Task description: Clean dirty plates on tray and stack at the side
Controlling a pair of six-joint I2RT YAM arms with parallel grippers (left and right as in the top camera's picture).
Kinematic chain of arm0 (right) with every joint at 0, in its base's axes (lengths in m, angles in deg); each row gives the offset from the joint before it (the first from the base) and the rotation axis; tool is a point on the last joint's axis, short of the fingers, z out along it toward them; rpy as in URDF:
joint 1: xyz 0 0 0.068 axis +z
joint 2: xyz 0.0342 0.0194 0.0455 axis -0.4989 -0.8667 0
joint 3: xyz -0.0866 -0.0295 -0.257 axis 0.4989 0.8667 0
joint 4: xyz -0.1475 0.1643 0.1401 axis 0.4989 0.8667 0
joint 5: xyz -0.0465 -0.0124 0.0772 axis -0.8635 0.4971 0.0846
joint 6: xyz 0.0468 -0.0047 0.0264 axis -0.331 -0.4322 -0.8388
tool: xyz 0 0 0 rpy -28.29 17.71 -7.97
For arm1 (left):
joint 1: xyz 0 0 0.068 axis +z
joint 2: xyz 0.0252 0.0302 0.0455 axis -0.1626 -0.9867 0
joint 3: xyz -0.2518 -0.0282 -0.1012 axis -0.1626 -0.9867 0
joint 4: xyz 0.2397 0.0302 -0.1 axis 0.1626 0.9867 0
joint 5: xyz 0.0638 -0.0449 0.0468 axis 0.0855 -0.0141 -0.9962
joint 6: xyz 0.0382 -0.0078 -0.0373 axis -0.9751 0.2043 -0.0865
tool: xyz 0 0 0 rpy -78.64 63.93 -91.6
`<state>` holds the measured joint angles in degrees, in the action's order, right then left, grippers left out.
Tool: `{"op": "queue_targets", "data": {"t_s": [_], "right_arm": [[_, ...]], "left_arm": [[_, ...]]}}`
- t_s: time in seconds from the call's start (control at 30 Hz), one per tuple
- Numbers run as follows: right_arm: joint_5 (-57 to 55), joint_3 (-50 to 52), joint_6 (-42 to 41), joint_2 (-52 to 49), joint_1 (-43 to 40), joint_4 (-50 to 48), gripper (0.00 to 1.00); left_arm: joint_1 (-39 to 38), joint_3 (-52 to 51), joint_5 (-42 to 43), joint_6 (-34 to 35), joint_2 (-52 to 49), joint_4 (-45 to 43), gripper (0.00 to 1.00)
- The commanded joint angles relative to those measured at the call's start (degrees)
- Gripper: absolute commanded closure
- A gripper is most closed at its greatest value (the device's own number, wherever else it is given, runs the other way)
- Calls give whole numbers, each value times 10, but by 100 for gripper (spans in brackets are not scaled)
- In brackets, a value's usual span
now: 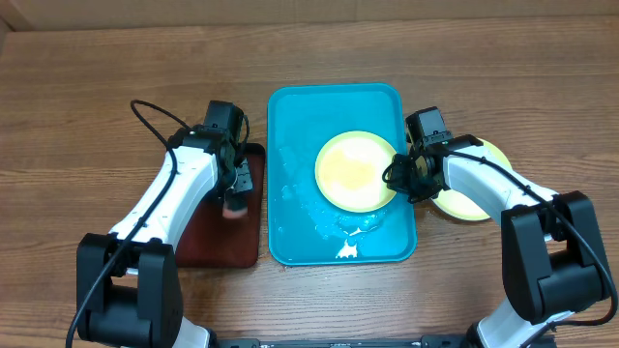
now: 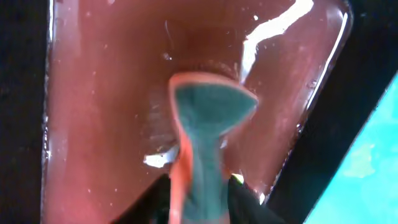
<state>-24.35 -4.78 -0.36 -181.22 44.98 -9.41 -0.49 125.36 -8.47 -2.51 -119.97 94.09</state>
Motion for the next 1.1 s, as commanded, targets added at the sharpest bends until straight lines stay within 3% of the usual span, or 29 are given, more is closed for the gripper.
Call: {"op": "queue_targets", "data": {"t_s": [0.0, 0.3, 0.57, 0.6, 0.63, 0.77, 1.07], "right_arm": [[-38, 14, 19, -26, 5, 31, 96], [-41, -91, 96, 31, 33, 159, 96], [-119, -239, 137, 65, 134, 245, 96], [-122, -257, 137, 65, 150, 246, 96], [-124, -270, 137, 65, 162, 245, 96], [-145, -303, 137, 65, 222, 209, 96], [-305, -302, 132, 17, 369, 89, 96]], "left_arm": [[8, 30, 37, -22, 6, 26, 60], [85, 201, 111, -42, 33, 156, 51], [177, 382, 120, -41, 53, 242, 19], [189, 400, 121, -41, 54, 251, 13], [199, 417, 121, -41, 54, 260, 1], [231, 454, 125, -41, 54, 284, 0], [247, 458, 135, -40, 54, 292, 0]]}}
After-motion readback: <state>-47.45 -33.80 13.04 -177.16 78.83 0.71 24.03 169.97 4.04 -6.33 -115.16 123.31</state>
